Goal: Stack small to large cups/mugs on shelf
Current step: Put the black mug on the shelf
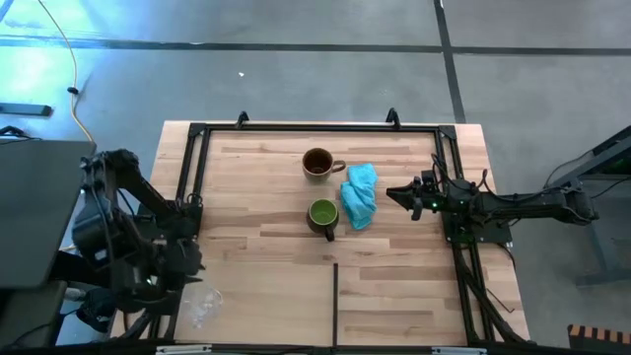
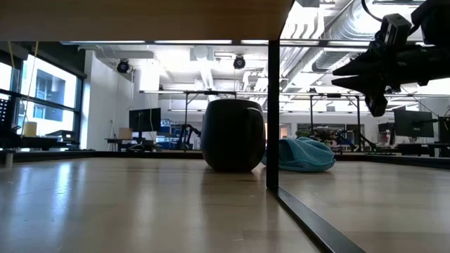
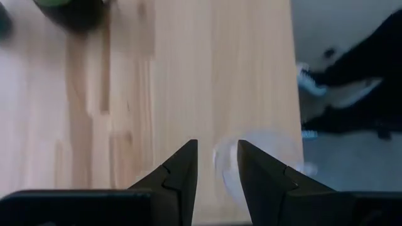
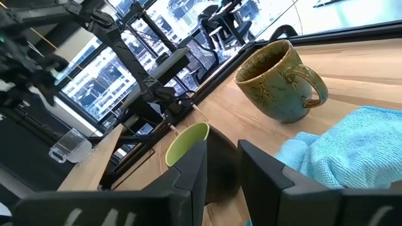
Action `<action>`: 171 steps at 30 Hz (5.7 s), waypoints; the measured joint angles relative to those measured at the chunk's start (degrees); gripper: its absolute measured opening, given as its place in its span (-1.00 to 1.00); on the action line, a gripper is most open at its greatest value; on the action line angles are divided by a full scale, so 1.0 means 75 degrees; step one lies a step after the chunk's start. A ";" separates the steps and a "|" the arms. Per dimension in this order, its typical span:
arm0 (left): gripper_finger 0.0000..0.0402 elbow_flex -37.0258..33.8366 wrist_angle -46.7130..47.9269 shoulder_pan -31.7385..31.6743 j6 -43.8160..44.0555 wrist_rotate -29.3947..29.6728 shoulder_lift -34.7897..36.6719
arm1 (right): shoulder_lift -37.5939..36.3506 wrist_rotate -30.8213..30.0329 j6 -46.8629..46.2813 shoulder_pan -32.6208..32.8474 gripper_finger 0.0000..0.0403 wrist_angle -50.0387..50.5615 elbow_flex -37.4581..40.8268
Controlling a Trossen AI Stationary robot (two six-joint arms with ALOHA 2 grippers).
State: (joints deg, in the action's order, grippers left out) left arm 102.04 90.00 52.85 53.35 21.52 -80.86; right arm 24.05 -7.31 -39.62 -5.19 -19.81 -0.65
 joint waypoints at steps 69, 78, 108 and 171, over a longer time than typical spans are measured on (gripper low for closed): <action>-0.49 0.0078 -0.2861 -0.6781 -0.1473 0.0645 -0.2818 | 0.0000 0.0768 -0.1460 0.2040 -0.60 -0.2014 0.0001; -0.49 0.0084 -0.3537 -0.7409 -0.1491 -0.0809 -0.2809 | -0.0003 0.0570 -0.1542 0.2037 -0.60 -0.2002 0.0001; -0.49 0.0078 -0.3490 -0.8441 -0.3247 -0.2622 -0.3124 | 0.0047 0.0514 -0.2321 0.1779 -0.60 -0.0382 -0.0002; -0.50 0.0081 -0.3704 -0.8796 -0.3559 -0.2947 -0.4488 | 0.0285 0.0172 -0.2012 0.1590 -0.60 -0.0119 -0.0002</action>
State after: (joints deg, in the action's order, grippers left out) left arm 102.65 62.22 -13.13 26.66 -0.58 -114.52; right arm 26.19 -6.02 -54.71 6.73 -20.70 -0.67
